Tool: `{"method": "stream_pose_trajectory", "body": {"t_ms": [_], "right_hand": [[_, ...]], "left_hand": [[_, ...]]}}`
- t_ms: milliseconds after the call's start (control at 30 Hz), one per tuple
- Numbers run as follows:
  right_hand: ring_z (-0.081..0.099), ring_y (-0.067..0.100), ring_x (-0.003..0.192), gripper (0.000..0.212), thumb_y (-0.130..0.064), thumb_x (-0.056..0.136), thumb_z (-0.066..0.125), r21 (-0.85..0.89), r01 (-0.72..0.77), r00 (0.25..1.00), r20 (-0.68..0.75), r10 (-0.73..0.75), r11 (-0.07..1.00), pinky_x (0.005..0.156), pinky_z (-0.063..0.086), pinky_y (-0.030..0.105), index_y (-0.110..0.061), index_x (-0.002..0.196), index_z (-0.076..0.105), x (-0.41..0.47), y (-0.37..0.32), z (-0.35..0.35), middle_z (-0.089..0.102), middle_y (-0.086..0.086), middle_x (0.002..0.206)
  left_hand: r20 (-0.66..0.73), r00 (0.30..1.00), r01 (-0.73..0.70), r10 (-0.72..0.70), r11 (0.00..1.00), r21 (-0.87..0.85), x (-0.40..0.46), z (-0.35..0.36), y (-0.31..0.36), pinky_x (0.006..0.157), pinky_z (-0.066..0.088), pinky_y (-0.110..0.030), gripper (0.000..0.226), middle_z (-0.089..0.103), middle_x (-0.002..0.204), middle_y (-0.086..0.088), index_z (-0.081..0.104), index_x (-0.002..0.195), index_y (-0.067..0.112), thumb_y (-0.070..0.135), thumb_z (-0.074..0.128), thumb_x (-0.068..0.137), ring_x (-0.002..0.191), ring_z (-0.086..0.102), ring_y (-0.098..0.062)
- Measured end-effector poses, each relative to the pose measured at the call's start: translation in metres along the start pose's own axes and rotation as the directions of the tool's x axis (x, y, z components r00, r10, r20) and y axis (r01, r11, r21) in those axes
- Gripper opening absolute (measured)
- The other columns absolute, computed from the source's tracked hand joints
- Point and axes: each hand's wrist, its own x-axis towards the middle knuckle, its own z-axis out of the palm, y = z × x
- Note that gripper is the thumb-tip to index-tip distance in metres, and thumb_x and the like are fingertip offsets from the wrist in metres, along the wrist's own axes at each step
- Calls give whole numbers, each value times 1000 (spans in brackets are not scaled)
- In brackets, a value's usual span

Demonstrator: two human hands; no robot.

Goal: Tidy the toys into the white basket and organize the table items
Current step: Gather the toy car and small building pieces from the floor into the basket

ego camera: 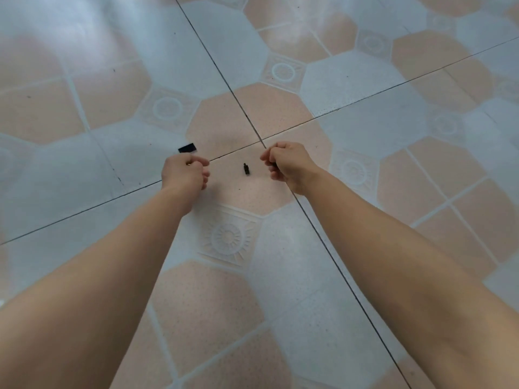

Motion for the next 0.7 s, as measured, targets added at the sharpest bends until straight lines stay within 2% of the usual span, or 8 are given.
{"method": "stream_pose_trajectory", "body": {"t_ms": [67, 100, 200, 300, 400, 467, 600, 700], "right_hand": [[45, 14, 58, 26, 6, 89, 44, 29, -12, 999, 30, 11, 1000, 52, 41, 24, -8, 72, 59, 2, -4, 11, 51, 7, 68], [47, 14, 59, 24, 5, 89, 50, 14, 2, 1000, 24, -2, 1000, 53, 44, 24, -9, 72, 58, 3, -4, 16, 52, 6, 68], [57, 17, 66, 20, -6, 84, 68, -210, 97, 993, -51, -110, 973, 66, 53, 32, -13, 68, 57, 9, 1, 29, 58, 2, 69], [65, 24, 82, 15, -14, 78, 75, -435, 168, 973, -69, -219, 884, 78, 55, 38, -10, 77, 60, 12, 7, 41, 67, 9, 84], [62, 25, 88, 12, -9, 76, 72, -630, 195, 958, -41, -283, 751, 74, 49, 32, -9, 82, 61, 11, 9, 50, 66, 11, 97], [61, 27, 93, 7, -4, 79, 64, -713, 209, 951, -13, -310, 670, 73, 45, 30, -7, 85, 62, 10, 9, 53, 65, 12, 101], [60, 29, 97, 9, 0, 85, 56, -755, 223, 956, 44, -292, 616, 82, 48, 35, -5, 90, 63, 5, 4, 51, 64, 15, 104], [61, 27, 85, 11, 0, 85, 57, -691, 206, 970, 50, -238, 693, 80, 52, 38, -9, 79, 59, -1, -1, 51, 65, 14, 90]], "left_hand": [[-46, 999, 17, -18, 1000, -12, 14, -7, 6, 50, 40, -27, 32, 53, 74, -9, 62, 80, 8, 2, 32, 91, 53, 44, -17], [-73, 997, -6, 9, 999, 52, 20, -11, 8, 55, 42, -30, 29, 54, 82, -11, 60, 86, 9, 8, 33, 93, 59, 46, -20], [-100, 984, -95, 145, 916, 390, 31, -20, 13, 75, 42, -39, 23, 50, 100, -10, 49, 109, 11, 28, 41, 97, 87, 48, -28], [1, 976, -168, 216, 760, 628, 36, -23, 18, 80, 37, -39, 34, 52, 109, -15, 41, 118, 13, 33, 51, 93, 104, 50, -35], [77, 977, -189, 200, 632, 752, 45, -23, 18, 79, 33, -38, 31, 55, 116, -19, 41, 116, 15, 32, 52, 92, 108, 51, -38], [100, 976, -196, 191, 593, 781, 48, -23, 15, 78, 34, -38, 24, 56, 113, -19, 44, 112, 16, 29, 51, 93, 106, 52, -38], [107, 972, -216, 208, 627, 749, 46, -27, 8, 76, 35, -38, 20, 55, 109, -19, 48, 107, 11, 28, 45, 95, 102, 52, -37], [107, 976, -214, 192, 722, 658, 42, -34, 4, 73, 36, -36, 25, 52, 101, -16, 51, 103, 5, 25, 38, 98, 93, 50, -33]]}}
